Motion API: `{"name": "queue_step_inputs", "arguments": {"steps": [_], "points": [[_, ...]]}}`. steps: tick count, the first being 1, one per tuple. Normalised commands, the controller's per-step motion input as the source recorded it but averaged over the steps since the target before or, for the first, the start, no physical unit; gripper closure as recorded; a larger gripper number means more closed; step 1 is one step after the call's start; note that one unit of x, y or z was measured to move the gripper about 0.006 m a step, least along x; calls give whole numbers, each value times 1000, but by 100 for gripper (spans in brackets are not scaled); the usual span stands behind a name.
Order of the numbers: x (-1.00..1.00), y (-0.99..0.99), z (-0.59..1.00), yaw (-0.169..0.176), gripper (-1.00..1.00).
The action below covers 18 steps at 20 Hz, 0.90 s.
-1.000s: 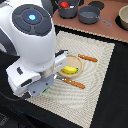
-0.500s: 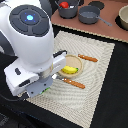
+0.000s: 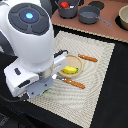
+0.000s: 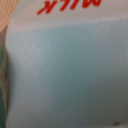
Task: Interact with the objects in diverse but meaningful ways.
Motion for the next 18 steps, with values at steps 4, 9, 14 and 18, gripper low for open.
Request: {"name": "queue_step_inputs", "arguments": {"steps": [4, 9, 14, 18], "points": [[127, 719, 437, 29, 100], [134, 963, 121, 9, 100], [70, 998, 215, 22, 100], [40, 979, 116, 34, 100]]}}
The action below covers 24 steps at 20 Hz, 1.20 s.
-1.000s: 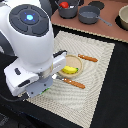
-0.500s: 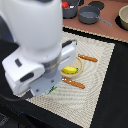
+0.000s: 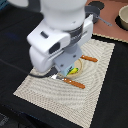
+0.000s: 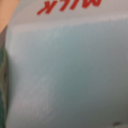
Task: Interact with the objects in diverse but meaningful ways.
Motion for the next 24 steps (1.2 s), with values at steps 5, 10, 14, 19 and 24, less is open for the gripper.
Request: {"name": "queue_step_inputs", "arguments": {"steps": [5, 10, 14, 19, 24], "points": [[-25, 855, 0, 83, 100], [-110, 810, -7, 95, 100], [-234, 745, -128, 103, 100], [-331, 699, -230, 108, 100], [-521, 575, -392, 119, 100]]}}
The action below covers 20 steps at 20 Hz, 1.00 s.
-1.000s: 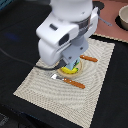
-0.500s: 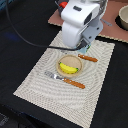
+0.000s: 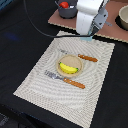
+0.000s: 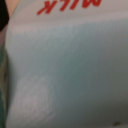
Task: Interact with the objects in diverse but meaningful ways.
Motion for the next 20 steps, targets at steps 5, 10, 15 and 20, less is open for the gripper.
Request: {"name": "queue_step_inputs", "arguments": {"steps": [5, 10, 15, 20], "points": [[-670, 397, -542, 122, 100], [-677, 242, -546, 103, 100], [-522, 34, -308, 65, 100], [-399, 0, -170, 40, 100]]}}
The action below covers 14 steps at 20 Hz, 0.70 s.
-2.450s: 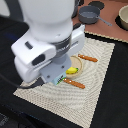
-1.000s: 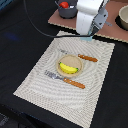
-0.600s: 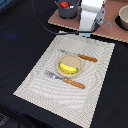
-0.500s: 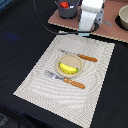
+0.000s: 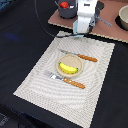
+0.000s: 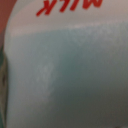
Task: Interact with the objects in diverse but meaningful ways.
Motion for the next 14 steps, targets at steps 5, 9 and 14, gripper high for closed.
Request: {"name": "queue_step_inputs", "arguments": {"steps": [5, 9, 14], "points": [[-336, 0, -111, 27, 100], [-346, 0, -121, 17, 100], [-378, 0, -53, 6, 100]]}}
